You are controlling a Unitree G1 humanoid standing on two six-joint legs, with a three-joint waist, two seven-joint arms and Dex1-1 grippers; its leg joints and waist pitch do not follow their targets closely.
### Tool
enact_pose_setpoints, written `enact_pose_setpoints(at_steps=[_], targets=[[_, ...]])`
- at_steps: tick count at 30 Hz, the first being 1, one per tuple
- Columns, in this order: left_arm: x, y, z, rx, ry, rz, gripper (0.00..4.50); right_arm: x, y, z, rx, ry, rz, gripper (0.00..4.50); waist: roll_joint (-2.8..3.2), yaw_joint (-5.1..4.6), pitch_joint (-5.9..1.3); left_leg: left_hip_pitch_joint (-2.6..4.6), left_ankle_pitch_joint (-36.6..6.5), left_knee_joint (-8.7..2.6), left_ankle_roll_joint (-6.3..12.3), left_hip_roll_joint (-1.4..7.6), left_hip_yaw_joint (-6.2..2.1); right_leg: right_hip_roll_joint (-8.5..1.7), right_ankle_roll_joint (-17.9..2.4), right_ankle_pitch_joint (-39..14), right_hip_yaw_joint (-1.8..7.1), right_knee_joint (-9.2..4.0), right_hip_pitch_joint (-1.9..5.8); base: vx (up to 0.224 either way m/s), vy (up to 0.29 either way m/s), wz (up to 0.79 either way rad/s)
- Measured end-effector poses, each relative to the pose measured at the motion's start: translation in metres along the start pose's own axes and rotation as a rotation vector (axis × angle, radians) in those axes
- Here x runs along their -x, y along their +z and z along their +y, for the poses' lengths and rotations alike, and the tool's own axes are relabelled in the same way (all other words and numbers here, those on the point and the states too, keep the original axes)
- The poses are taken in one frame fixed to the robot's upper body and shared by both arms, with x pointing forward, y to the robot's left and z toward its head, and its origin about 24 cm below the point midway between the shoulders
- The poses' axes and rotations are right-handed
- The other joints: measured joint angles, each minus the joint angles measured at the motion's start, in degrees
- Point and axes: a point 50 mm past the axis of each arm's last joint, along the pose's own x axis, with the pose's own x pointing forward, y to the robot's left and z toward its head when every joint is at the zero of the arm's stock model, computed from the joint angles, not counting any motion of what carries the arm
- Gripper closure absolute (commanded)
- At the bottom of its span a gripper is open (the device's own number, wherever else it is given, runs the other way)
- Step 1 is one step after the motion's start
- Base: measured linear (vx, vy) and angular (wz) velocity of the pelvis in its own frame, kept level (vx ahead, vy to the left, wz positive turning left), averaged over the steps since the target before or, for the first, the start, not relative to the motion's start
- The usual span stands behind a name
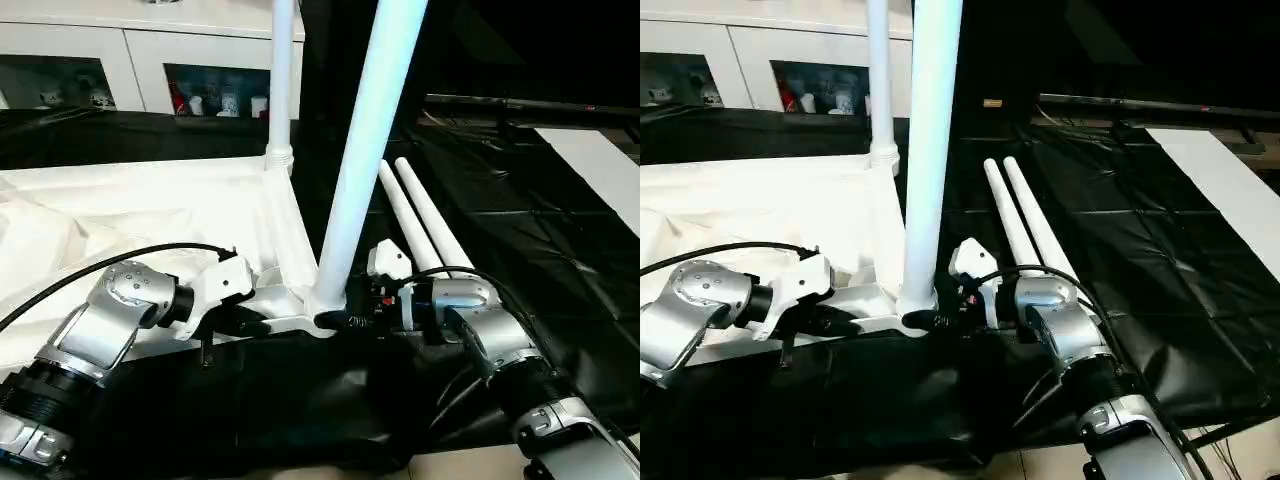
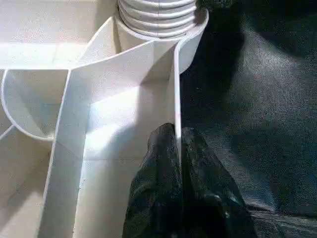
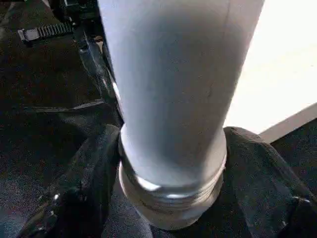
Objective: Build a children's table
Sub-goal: Rotate leg to tighten
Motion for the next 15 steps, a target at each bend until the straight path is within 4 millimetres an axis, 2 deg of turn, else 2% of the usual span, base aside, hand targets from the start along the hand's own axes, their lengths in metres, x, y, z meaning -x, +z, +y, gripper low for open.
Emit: enact_pose_setpoints(at_steps=[5,11,15], targets=[[-0.0001,-0.0002,-0.0002,0.002,-0.001,0.001,4.50,-0.0004,-0.0005,0.0003,0.001,0.004,0.000,1.79,-0.02,0.08,0.00,0.00,0.00,0.08,0.00,0.02,0.00,0.00,0.00,0.00,0.00,0.06,0.00,0.000,0.000,0.00],[-0.0001,-0.0005,-0.0004,0.004,0.001,0.005,4.50,-0.0015,-0.0018,0.0003,0.000,-0.004,-0.002,1.82,-0.04,0.08,-0.02,-0.01,0.00,0.07,0.00,0.03,0.00,0.00,0.00,0.00,0.00,0.07,0.00,0.000,0.000,0.00],[-0.0038,-0.0009,0.0038,0.019,0.064,0.008,4.50,-0.0079,-0.0055,-0.0036,-0.022,-0.095,-0.007,1.83,-0.08,-0.35,-0.05,0.22,0.01,0.12,-0.03,0.03,0.00,0.00,-0.01,0.01,0.00,0.14,0.31,0.000,0.000,0.00]])
